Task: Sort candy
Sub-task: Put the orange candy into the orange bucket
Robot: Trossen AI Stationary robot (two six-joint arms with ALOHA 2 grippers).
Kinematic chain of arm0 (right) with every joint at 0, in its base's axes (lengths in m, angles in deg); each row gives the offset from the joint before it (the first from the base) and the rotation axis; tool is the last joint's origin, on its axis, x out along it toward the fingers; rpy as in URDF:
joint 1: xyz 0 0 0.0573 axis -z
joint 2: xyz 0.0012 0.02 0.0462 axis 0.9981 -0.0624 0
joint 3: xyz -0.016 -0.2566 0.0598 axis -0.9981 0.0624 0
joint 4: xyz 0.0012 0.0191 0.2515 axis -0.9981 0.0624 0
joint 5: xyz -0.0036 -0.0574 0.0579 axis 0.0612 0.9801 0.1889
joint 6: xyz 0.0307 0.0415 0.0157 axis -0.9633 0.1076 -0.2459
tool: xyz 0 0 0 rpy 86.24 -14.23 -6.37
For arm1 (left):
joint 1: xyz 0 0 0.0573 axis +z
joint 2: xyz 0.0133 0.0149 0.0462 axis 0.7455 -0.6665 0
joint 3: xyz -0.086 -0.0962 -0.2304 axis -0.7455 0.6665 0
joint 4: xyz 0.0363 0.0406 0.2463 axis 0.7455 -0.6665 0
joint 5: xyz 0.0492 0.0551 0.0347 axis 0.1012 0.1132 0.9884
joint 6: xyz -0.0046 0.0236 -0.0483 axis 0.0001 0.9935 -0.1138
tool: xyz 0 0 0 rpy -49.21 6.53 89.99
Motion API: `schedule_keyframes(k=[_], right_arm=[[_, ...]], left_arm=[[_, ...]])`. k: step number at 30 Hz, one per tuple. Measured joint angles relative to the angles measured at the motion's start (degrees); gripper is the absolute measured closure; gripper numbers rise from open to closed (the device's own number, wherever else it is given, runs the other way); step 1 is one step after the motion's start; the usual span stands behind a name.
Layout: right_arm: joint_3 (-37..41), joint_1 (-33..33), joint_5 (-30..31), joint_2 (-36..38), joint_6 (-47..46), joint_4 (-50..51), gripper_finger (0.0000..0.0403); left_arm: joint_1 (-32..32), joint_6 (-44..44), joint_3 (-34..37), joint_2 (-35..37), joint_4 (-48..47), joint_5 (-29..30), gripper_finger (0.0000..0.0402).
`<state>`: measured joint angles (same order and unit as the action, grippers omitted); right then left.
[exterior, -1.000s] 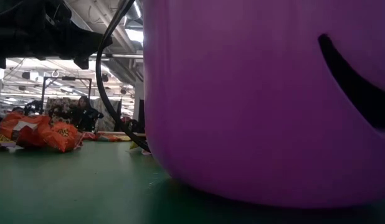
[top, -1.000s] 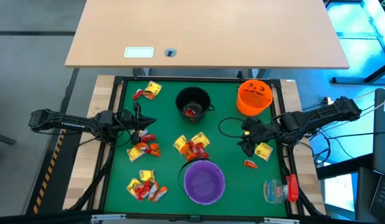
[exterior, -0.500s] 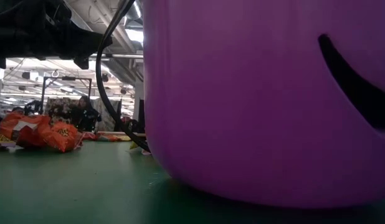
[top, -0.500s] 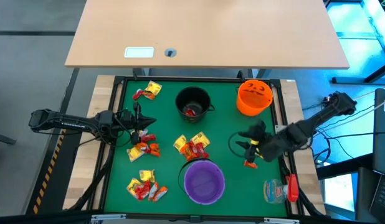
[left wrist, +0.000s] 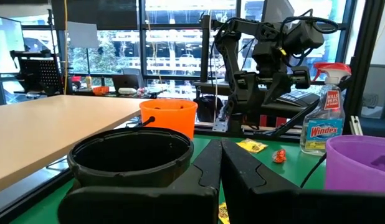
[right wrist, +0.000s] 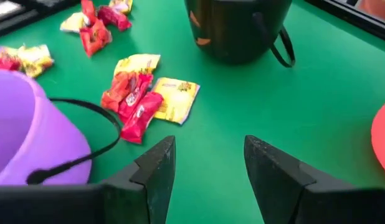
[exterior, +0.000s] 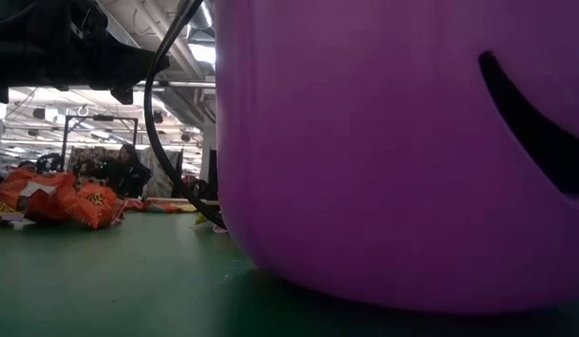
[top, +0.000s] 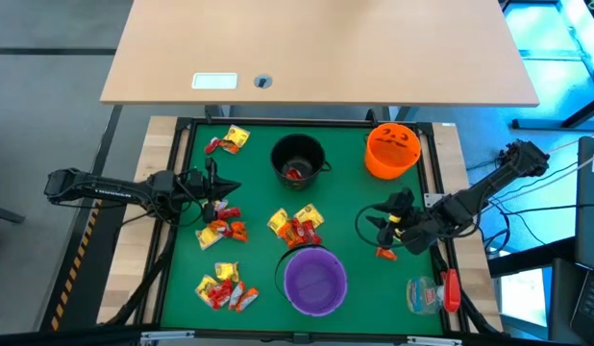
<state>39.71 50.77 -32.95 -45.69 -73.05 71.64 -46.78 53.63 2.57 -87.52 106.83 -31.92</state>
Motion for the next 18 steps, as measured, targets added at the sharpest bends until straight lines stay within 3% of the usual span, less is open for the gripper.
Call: schedule_keyframes(k=[18], right_arm=[[0.0, 0.0, -3.0, 3.5, 0.0, -0.6, 0.0217]], left_arm=[[0.0, 0.4, 0.0, 0.0, 0.0, -1.5, 0.0401]])
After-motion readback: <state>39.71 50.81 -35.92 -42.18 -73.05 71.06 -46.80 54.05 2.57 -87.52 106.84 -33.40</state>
